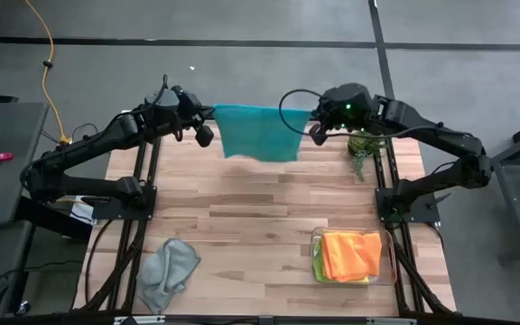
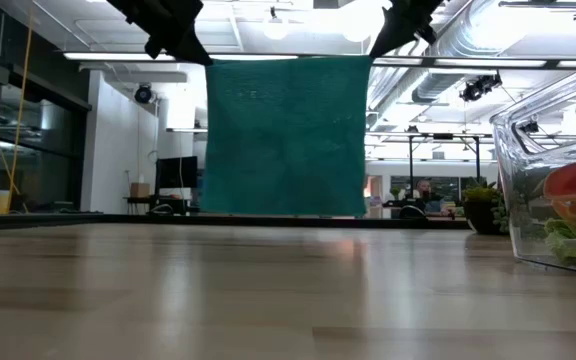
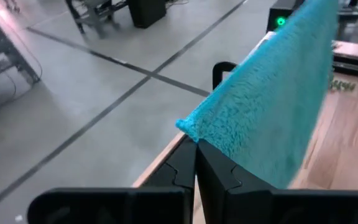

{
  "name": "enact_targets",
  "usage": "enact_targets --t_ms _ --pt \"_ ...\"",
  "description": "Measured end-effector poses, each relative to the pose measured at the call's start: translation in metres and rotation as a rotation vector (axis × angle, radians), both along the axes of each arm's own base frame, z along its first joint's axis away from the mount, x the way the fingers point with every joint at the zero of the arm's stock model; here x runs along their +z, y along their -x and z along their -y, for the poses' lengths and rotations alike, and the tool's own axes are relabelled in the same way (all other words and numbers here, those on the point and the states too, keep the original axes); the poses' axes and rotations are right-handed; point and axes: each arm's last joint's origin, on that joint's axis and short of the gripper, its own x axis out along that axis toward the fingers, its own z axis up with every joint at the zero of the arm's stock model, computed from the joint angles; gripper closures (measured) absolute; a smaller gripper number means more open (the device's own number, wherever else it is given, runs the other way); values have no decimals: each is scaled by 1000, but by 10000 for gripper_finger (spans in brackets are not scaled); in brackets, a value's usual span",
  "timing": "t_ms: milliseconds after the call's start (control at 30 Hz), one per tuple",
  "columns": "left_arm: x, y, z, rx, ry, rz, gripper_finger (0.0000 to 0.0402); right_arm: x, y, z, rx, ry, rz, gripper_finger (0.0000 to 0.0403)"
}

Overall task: Fold microfiber towels
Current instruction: Fold the blue microfiber cloth

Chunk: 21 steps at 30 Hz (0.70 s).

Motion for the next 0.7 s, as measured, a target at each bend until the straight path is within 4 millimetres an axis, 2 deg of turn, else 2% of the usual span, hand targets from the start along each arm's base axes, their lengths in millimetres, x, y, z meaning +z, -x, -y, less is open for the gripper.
enact_targets --t_ms 133,267,433,700 --pt "0 3 -3 -40 -25 -30 401 10 4 5 -5 29 11 403" --pt "-4 1 0 -75 11 -32 401 4 2 -2 19 -17 2 403" --pt "-24 -8 12 -110 109 -21 401 -27 -5 -22 45 -123 -86 403" --pt "-89 -20 47 -128 392 -30 401 -88 -11 -58 41 -289 -185 403"
